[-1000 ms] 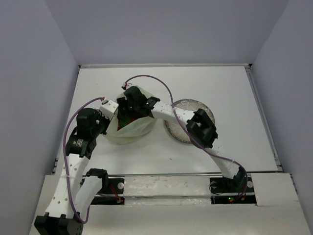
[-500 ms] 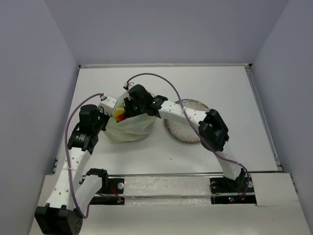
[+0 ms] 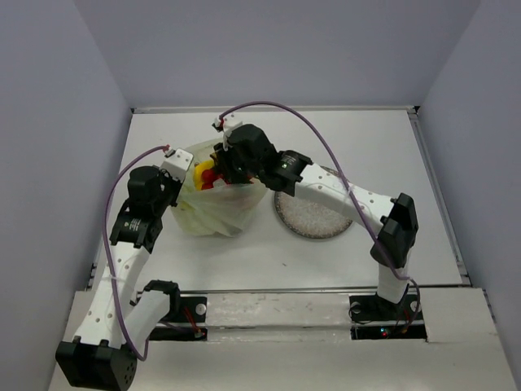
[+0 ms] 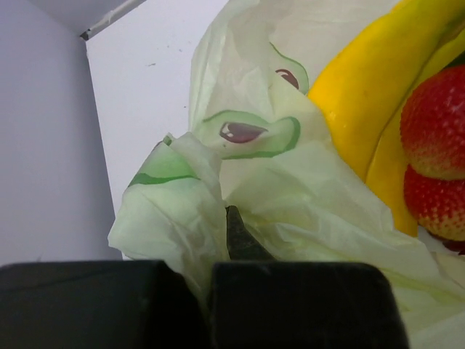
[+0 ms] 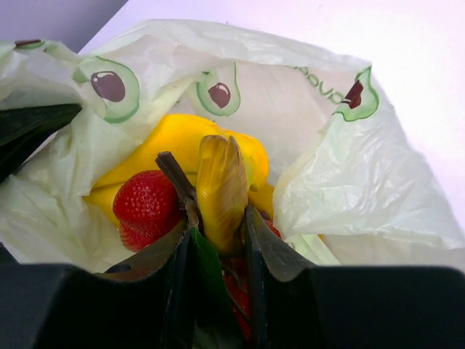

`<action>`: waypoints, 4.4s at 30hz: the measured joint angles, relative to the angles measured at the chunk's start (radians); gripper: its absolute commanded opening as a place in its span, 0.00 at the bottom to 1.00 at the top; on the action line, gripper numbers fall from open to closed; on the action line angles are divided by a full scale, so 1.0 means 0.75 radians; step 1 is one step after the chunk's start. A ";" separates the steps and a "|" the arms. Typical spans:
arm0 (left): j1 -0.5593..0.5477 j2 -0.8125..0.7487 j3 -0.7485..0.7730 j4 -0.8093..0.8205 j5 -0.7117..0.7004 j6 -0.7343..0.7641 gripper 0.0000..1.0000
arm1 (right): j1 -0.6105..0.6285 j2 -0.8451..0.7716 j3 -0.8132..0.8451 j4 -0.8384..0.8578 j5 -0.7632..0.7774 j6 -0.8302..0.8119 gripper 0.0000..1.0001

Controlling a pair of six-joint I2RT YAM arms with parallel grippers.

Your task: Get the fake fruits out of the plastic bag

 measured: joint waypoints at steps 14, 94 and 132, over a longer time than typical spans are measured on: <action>0.001 -0.004 -0.001 -0.045 0.013 0.016 0.00 | -0.004 0.014 -0.022 0.074 0.059 -0.038 0.27; 0.001 -0.019 -0.013 -0.307 0.242 0.326 0.00 | -0.381 -0.790 -0.970 0.131 0.850 0.065 0.01; -0.004 -0.326 -0.199 -0.356 0.191 0.551 0.00 | -0.023 -0.470 -0.099 -0.200 0.508 0.004 0.82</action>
